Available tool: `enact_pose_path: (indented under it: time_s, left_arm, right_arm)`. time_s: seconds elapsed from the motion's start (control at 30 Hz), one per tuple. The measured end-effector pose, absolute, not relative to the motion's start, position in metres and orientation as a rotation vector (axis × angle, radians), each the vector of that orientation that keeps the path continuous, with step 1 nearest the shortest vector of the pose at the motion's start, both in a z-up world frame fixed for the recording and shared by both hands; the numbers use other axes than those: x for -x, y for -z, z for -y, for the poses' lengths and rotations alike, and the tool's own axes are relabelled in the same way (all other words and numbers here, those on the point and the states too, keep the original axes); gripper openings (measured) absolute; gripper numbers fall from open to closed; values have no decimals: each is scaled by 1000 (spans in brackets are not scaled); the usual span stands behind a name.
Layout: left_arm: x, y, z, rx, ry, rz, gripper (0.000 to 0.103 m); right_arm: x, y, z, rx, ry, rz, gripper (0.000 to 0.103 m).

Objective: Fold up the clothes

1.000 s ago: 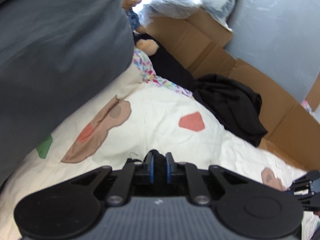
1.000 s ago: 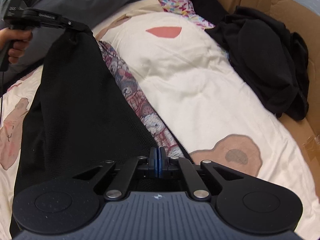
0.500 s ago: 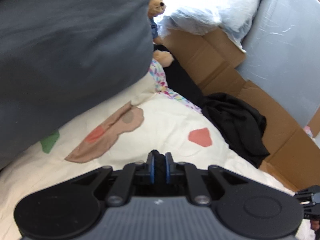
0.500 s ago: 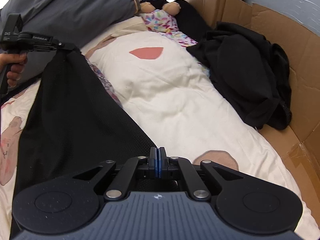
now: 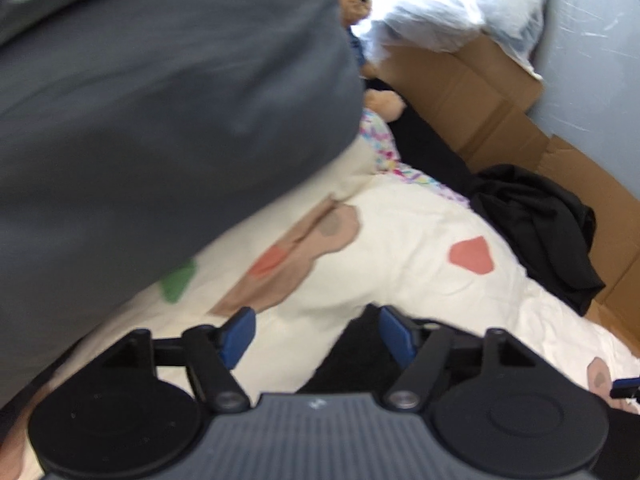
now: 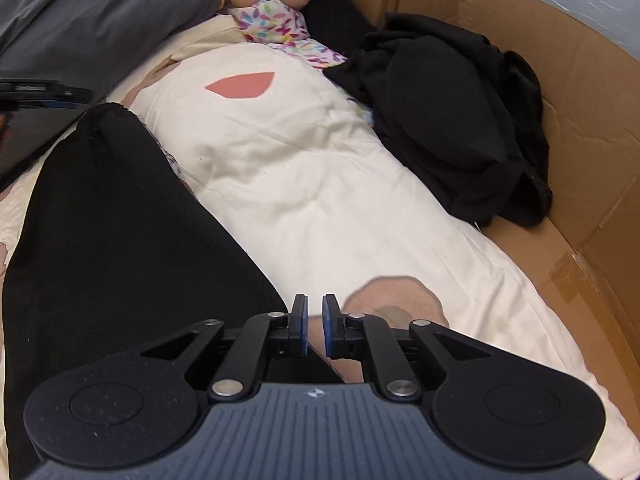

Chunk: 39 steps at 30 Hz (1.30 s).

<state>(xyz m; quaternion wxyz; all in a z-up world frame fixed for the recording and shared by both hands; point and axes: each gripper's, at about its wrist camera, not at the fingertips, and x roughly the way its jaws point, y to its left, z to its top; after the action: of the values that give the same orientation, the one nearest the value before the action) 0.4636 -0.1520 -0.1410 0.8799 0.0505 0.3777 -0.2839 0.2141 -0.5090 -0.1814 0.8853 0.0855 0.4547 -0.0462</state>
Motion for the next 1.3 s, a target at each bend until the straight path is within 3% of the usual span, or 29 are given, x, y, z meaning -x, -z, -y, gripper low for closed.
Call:
enact_pose_path:
  time_s: [0.47, 0.53, 0.57, 0.6, 0.67, 0.73, 0.87, 1.07, 1.3]
  left_arm:
    - [-443, 193, 105, 33, 664, -1076, 73]
    - [-439, 201, 108, 40, 688, -1112, 69]
    - [-437, 206, 110, 51, 705, -1134, 57]
    - [-436, 210, 110, 60, 714, -1148, 36]
    - [-436, 212, 108, 68, 709, -1157, 16]
    - [-437, 213, 103, 78, 700, -1161, 13]
    - [-435, 206, 94, 73, 663, -1146, 18]
    - [-426, 195, 80, 73, 559, -1140, 51]
    - [-397, 173, 83, 46, 512, -1118, 61]
  right_arm:
    - [-218, 166, 455, -169, -6, -948, 9]
    - [-221, 167, 449, -164, -20, -961, 9]
    - [-222, 169, 448, -162, -23, -968, 9]
    - [-224, 172, 446, -161, -27, -979, 9]
    - [-229, 179, 444, -160, -33, -1003, 10]
    - [-232, 189, 446, -158, -24, -1035, 9]
    - [-229, 203, 455, -170, 23, -1072, 9]
    - [-215, 206, 468, -183, 70, -1086, 9]
    - [-186, 200, 476, -203, 73, -1079, 11]
